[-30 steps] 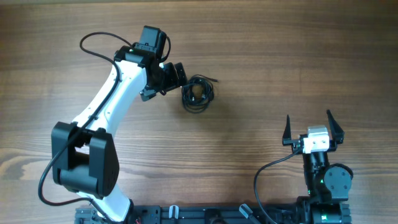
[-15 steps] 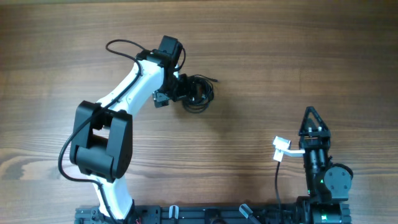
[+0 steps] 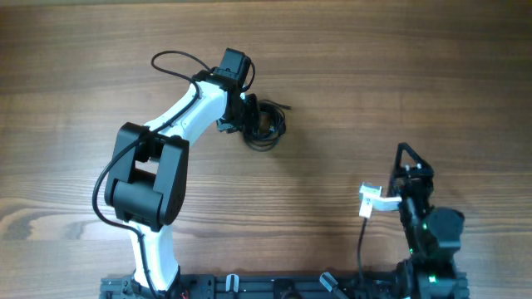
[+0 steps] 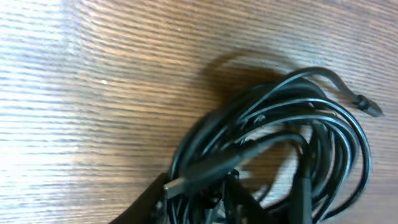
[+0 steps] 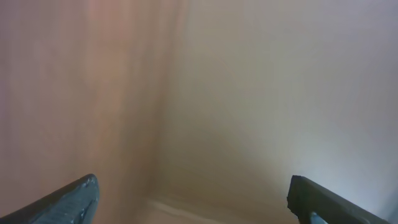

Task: Untangle cables

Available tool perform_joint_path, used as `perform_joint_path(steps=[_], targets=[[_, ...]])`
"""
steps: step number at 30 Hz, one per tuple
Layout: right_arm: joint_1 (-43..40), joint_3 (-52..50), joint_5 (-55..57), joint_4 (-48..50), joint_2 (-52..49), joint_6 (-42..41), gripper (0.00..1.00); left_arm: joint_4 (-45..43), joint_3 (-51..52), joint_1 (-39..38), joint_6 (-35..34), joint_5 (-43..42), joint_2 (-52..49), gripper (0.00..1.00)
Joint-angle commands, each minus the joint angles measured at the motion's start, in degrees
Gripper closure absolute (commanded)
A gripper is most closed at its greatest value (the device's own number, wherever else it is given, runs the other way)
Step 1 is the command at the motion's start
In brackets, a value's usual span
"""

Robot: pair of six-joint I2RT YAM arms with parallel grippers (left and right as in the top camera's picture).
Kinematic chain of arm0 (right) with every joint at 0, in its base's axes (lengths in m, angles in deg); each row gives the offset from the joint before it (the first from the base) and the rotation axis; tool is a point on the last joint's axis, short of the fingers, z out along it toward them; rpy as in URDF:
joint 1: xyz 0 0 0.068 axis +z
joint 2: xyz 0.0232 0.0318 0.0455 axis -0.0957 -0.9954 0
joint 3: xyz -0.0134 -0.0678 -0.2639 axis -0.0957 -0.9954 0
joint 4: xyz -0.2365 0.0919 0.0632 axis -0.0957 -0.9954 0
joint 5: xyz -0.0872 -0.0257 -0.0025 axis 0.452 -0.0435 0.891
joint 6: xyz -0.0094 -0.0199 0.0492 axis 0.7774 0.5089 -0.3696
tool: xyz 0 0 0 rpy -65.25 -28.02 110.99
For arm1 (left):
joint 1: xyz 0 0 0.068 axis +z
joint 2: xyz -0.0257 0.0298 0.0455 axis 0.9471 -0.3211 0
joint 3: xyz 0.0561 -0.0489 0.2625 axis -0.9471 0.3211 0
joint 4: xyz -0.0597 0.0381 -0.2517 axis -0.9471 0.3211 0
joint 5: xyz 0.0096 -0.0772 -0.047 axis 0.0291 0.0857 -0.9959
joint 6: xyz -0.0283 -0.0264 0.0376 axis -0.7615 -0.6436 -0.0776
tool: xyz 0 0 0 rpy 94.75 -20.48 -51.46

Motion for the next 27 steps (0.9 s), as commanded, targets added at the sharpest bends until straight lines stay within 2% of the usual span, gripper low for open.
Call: perform_joint_path(steps=[1,2,4,6,7,9,11,13,15,17,19,20,22,24,25,27], targets=[[0.3,0.0,-11.4,2.5,-7.1,-14.0,0.0,-0.1,0.3,-0.3,-0.2,1.9,-0.7,0.91],[0.3,0.0,-14.4,4.1,-8.4,-16.5,0.0,0.0,0.3,-0.3,-0.2,1.9,-0.7,0.96],[0.3,0.0,-19.5,9.0,-9.0,-31.6,0.0,0.7,0.2,-0.2,-0.2,1.9,-0.5,0.96],[0.3,0.0,-23.4,18.5,-9.0,-54.9,0.0,2.7,-0.2,-0.3,-0.2,1.8,0.7,0.96],[0.3,0.0,-24.2,25.4,-9.0,-70.0,0.0,3.9,-0.5,-0.3,-0.2,1.8,1.9,0.96],[0.3,0.0,-25.0,31.5,-9.0,-90.8,0.0,6.5,-0.7,-0.2,-0.2,1.3,5.2,0.96],[0.3,0.0,-30.5,31.6,-9.0,-99.8,0.0,8.0,-0.7,-0.2,-0.1,0.3,8.2,0.96],[0.3,0.0,-39.8,29.1,-9.0,-112.9,0.0,8.5,-0.7,-0.2,-0.1,0.0,13.1,0.96],[0.3,0.0,-41.1,30.6,-9.0,-121.8,0.0,8.8,-0.7,-0.3,-0.2,-0.4,16.5,0.96],[0.3,0.0,-40.8,37.2,-9.0,-130.5,0.0,10.7,-0.7,-0.3,-0.2,-1.0,18.3,0.96],[0.3,0.0,-41.1,44.9,-9.0,-135.7,0.0,12.5,-0.7,-0.3,-0.2,-1.0,18.8,0.96],[0.3,0.0,-41.1,46.5,-9.0,-139.0,0.0,13.3,-0.7,-0.3,-0.2,-2.4,19.0,0.96],[0.3,0.9,-43.3,46.4,-9.0,-140.4,0.0,14.3,-0.7,-0.2,0.0,-6.5,19.4,0.96],[0.3,3.4,-50.0,44.4,-9.0,-139.4,0.0,16.3,-0.7,-0.3,0.1,-7.7,20.8,0.96],[0.3,6.1,-53.7,38.5,-9.0,-137.1,0.0,17.0,-0.7,-0.2,0.1,-7.7,21.7,0.96],[0.3,12.9,-53.1,19.6,-9.0,-131.0,0.0,17.3,-0.7,-0.3,0.1,-7.6,24.6,0.96]])
